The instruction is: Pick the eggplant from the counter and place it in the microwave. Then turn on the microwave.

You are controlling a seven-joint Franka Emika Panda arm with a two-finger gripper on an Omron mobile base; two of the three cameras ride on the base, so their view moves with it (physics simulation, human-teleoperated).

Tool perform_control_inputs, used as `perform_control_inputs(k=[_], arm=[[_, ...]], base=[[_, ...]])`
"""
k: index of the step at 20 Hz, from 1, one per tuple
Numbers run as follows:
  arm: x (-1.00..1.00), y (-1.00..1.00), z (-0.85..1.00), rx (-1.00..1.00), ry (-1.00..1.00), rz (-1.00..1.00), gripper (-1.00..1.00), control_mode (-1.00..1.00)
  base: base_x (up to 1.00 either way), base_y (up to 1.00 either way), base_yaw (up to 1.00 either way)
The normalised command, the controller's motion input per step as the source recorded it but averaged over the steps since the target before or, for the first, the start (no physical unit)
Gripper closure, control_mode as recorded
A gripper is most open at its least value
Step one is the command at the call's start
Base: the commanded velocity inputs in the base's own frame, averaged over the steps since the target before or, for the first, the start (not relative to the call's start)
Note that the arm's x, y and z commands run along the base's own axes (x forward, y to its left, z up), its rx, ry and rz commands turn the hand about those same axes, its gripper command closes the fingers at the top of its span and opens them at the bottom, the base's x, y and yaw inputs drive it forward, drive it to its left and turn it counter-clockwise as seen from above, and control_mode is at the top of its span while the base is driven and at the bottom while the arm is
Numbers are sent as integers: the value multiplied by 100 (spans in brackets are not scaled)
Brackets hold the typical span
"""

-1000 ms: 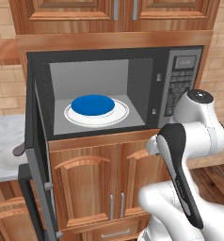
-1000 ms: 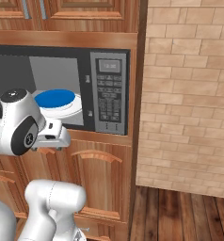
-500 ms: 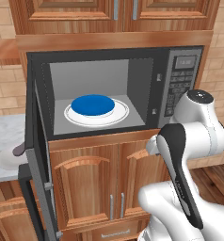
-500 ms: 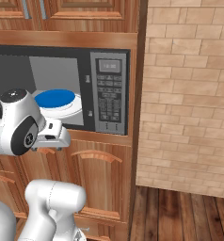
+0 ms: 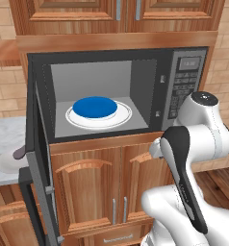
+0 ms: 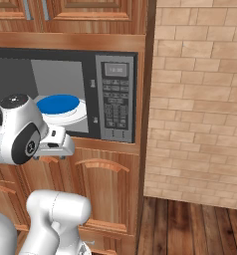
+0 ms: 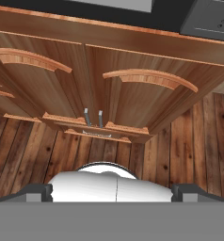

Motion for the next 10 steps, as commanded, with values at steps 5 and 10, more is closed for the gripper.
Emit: perform_control_inputs(k=[5,10], arm=[[0,0,0,0,0,0,-100,100],[0,0,0,0,0,0,-100,100]], base=[[0,0,0],[0,0,0]])
